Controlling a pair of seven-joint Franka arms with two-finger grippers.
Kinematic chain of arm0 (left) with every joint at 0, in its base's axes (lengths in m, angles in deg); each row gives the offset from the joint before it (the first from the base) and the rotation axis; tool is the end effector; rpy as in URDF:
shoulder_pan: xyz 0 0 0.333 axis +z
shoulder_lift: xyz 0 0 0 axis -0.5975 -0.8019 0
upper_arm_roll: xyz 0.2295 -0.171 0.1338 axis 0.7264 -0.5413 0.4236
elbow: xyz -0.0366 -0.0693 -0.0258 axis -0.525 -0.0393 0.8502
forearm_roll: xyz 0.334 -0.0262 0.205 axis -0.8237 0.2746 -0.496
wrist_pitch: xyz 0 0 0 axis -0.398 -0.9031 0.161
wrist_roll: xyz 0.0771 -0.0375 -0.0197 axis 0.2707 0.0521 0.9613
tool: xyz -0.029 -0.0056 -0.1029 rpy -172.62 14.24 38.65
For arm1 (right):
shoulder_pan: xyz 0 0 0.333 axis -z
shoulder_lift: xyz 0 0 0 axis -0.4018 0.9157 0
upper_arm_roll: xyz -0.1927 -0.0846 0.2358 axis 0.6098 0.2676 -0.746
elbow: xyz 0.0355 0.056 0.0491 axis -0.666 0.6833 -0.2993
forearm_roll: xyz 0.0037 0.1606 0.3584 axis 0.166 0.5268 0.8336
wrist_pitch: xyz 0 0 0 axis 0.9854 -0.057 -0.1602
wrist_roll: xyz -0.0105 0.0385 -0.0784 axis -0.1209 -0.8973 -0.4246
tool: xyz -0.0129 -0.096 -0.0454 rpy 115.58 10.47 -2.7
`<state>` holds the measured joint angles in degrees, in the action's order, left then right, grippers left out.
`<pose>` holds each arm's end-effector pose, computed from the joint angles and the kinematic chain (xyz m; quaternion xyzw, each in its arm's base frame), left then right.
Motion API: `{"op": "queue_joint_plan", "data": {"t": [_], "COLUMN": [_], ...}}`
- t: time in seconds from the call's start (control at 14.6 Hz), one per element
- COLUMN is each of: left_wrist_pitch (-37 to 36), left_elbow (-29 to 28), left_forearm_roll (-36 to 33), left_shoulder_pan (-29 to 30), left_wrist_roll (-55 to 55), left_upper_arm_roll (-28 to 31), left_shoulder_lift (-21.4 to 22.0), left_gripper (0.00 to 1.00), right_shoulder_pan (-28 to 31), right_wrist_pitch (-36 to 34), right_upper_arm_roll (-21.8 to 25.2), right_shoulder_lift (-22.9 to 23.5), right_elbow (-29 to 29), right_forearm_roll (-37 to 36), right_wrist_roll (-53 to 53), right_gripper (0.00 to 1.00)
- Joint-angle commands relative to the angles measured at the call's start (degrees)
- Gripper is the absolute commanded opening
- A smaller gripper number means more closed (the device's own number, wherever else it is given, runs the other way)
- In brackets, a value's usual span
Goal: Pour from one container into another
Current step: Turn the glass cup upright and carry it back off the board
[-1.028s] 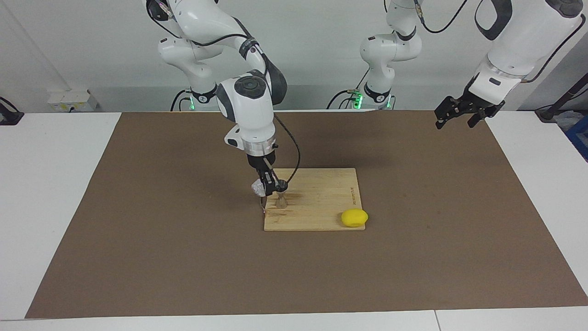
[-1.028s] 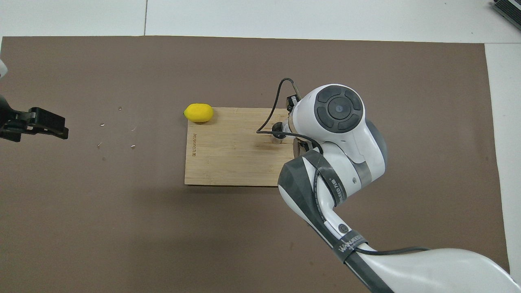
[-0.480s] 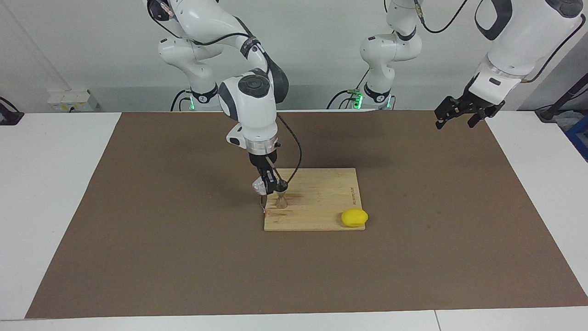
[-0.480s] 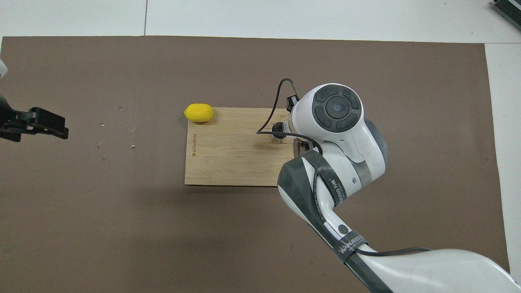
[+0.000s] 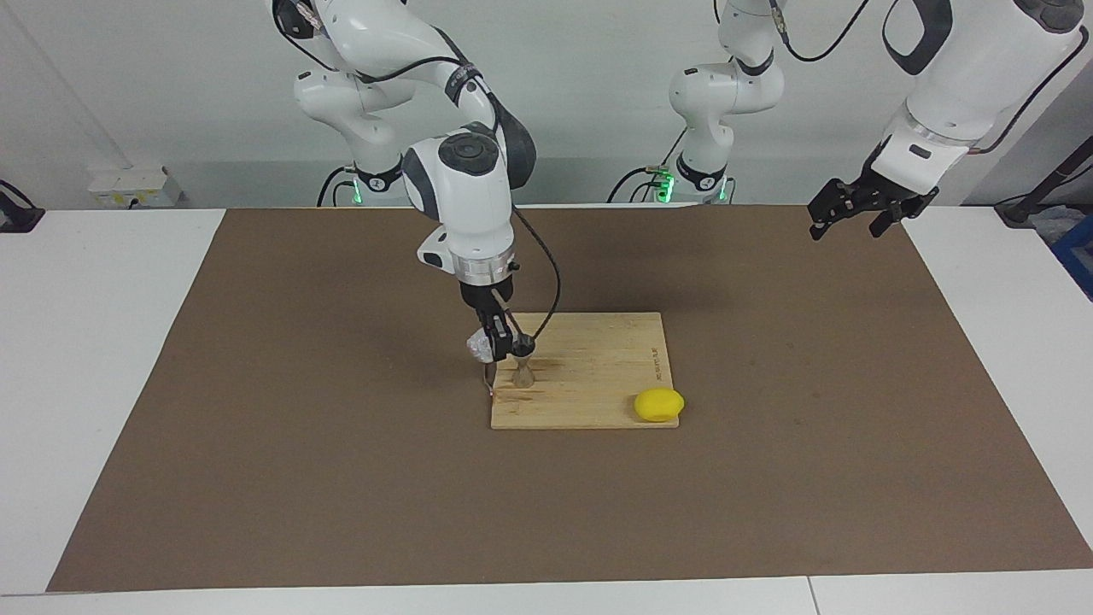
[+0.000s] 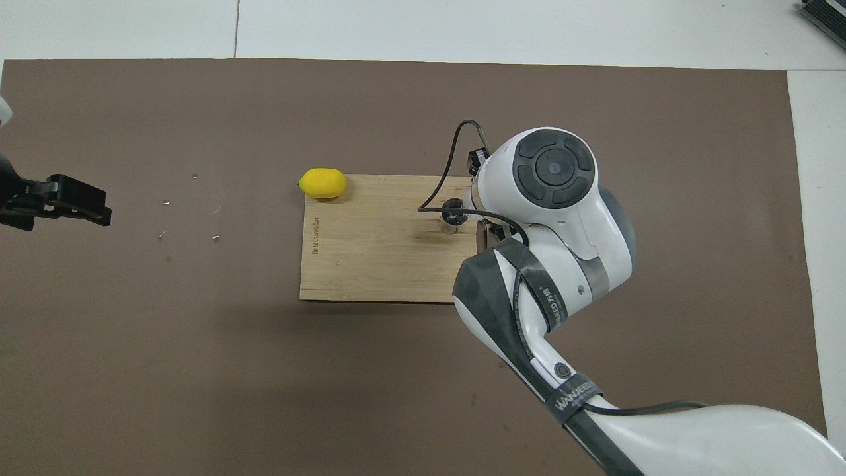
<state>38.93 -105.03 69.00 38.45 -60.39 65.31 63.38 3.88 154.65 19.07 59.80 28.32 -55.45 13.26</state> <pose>0.5541 -0.0287 0.6178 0.9993 -0.0053 -0.0361 0.0119 0.5945 0.2941 0.4356 -0.8053 0.5876 -0.0541 0.0577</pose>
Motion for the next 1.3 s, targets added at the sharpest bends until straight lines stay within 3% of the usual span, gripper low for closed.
{"op": "queue_joint_plan", "data": {"t": [0.0, 0.62, 1.23], "left_wrist_pitch": [0.21, 0.21, 0.21], "left_elbow": [-0.94, -0.94, -0.94], "left_forearm_roll": [-0.71, -0.71, -0.71], "left_shoulder_pan": [-0.44, -0.44, -0.44], "left_wrist_roll": [0.10, 0.10, 0.10], "left_upper_arm_roll": [0.20, 0.20, 0.20], "left_shoulder_lift": [0.68, 0.68, 0.68], "left_gripper": [1.00, 1.00, 1.00], "right_shoulder_pan": [0.91, 3.72, 10.57], "right_wrist_pitch": [-0.87, -0.43, -0.69], "right_upper_arm_roll": [-0.45, -0.45, -0.45], "right_shoulder_lift": [0.84, 1.02, 0.76], "right_elbow": [-1.78, -1.70, 0.23], "right_forearm_roll": [2.52, 10.08, 23.60], "right_wrist_roll": [1.40, 0.70, -6.85], "right_gripper": [0.00, 0.00, 0.00]}}
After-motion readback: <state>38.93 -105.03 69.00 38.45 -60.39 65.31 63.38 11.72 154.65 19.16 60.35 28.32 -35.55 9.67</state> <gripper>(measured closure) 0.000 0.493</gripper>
